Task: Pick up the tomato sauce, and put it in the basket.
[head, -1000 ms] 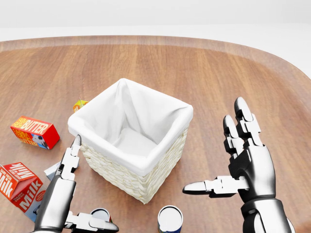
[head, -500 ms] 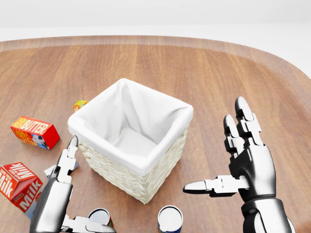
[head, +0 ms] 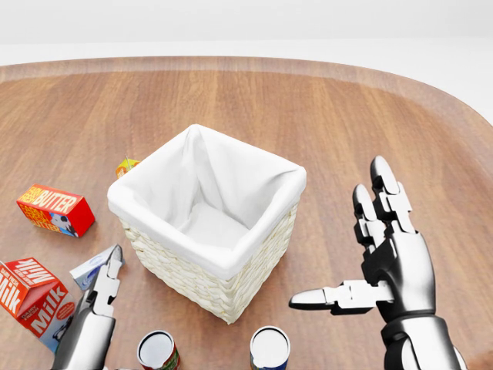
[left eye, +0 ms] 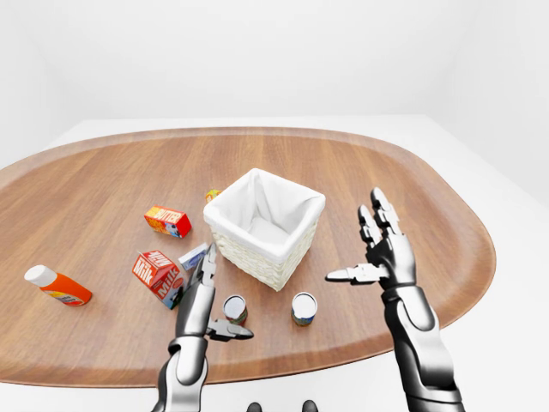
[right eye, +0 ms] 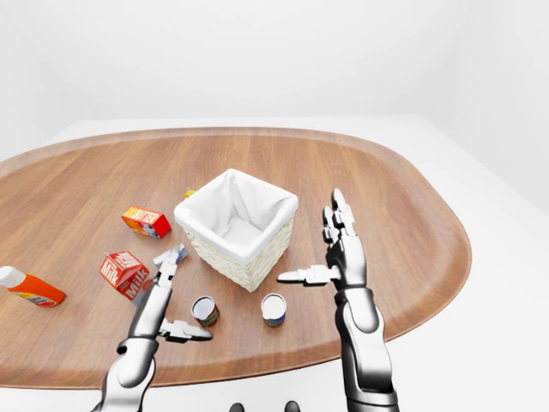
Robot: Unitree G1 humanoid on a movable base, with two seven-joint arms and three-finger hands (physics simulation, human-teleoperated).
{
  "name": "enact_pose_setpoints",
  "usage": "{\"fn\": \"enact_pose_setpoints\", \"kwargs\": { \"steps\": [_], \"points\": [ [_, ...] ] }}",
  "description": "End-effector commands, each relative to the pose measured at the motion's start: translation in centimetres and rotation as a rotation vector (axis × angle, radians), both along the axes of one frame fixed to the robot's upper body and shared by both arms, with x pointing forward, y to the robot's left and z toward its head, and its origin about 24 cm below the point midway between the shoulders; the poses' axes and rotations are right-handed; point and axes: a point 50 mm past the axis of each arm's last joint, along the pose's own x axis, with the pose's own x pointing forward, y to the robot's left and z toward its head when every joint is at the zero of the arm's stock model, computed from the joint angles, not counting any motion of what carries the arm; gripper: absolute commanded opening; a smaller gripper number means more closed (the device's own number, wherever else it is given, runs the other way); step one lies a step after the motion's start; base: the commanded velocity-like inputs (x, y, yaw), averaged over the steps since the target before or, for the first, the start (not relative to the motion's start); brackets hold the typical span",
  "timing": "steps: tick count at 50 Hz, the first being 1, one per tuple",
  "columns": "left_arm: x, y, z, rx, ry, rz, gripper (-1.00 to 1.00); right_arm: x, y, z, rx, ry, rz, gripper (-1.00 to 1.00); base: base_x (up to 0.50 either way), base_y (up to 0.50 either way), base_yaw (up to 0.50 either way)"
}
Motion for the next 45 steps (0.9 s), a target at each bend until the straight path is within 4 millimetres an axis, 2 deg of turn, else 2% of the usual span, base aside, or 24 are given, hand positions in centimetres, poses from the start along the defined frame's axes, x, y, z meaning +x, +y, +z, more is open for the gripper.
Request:
{"fn": "enact_pose_setpoints", "kwargs": {
  "steps": [1, 14, 36, 45],
  "points": [
    [-0.5, 0.0, -1.0, 0.016, 0.041, 0.009, 0.97, 0.1, 0.0, -0.1, -0.002, 0.005, 0.001, 1.00, 0.00, 0.00, 0.00],
    [-0.3, 0.3, -1.9, 0.051, 0.061, 0.031, 0.97, 0.1, 0.0, 0.0, 0.000, 0.002, -0.001, 1.00, 0.00, 0.00, 0.00],
    [0.6, 0.3, -1.5, 0.042, 0.042, 0.032, 0.97, 0.0, 0.1, -0.4, -0.005, 0.016, 0.004, 1.00, 0.00, 0.00, 0.00],
    [0.9, 0.4, -2.2, 0.040, 0.060, 0.043, 0.98, -0.1, 0.2, -0.4, -0.006, 0.019, 0.006, 1.00, 0.00, 0.00, 0.00]
  ]
}}
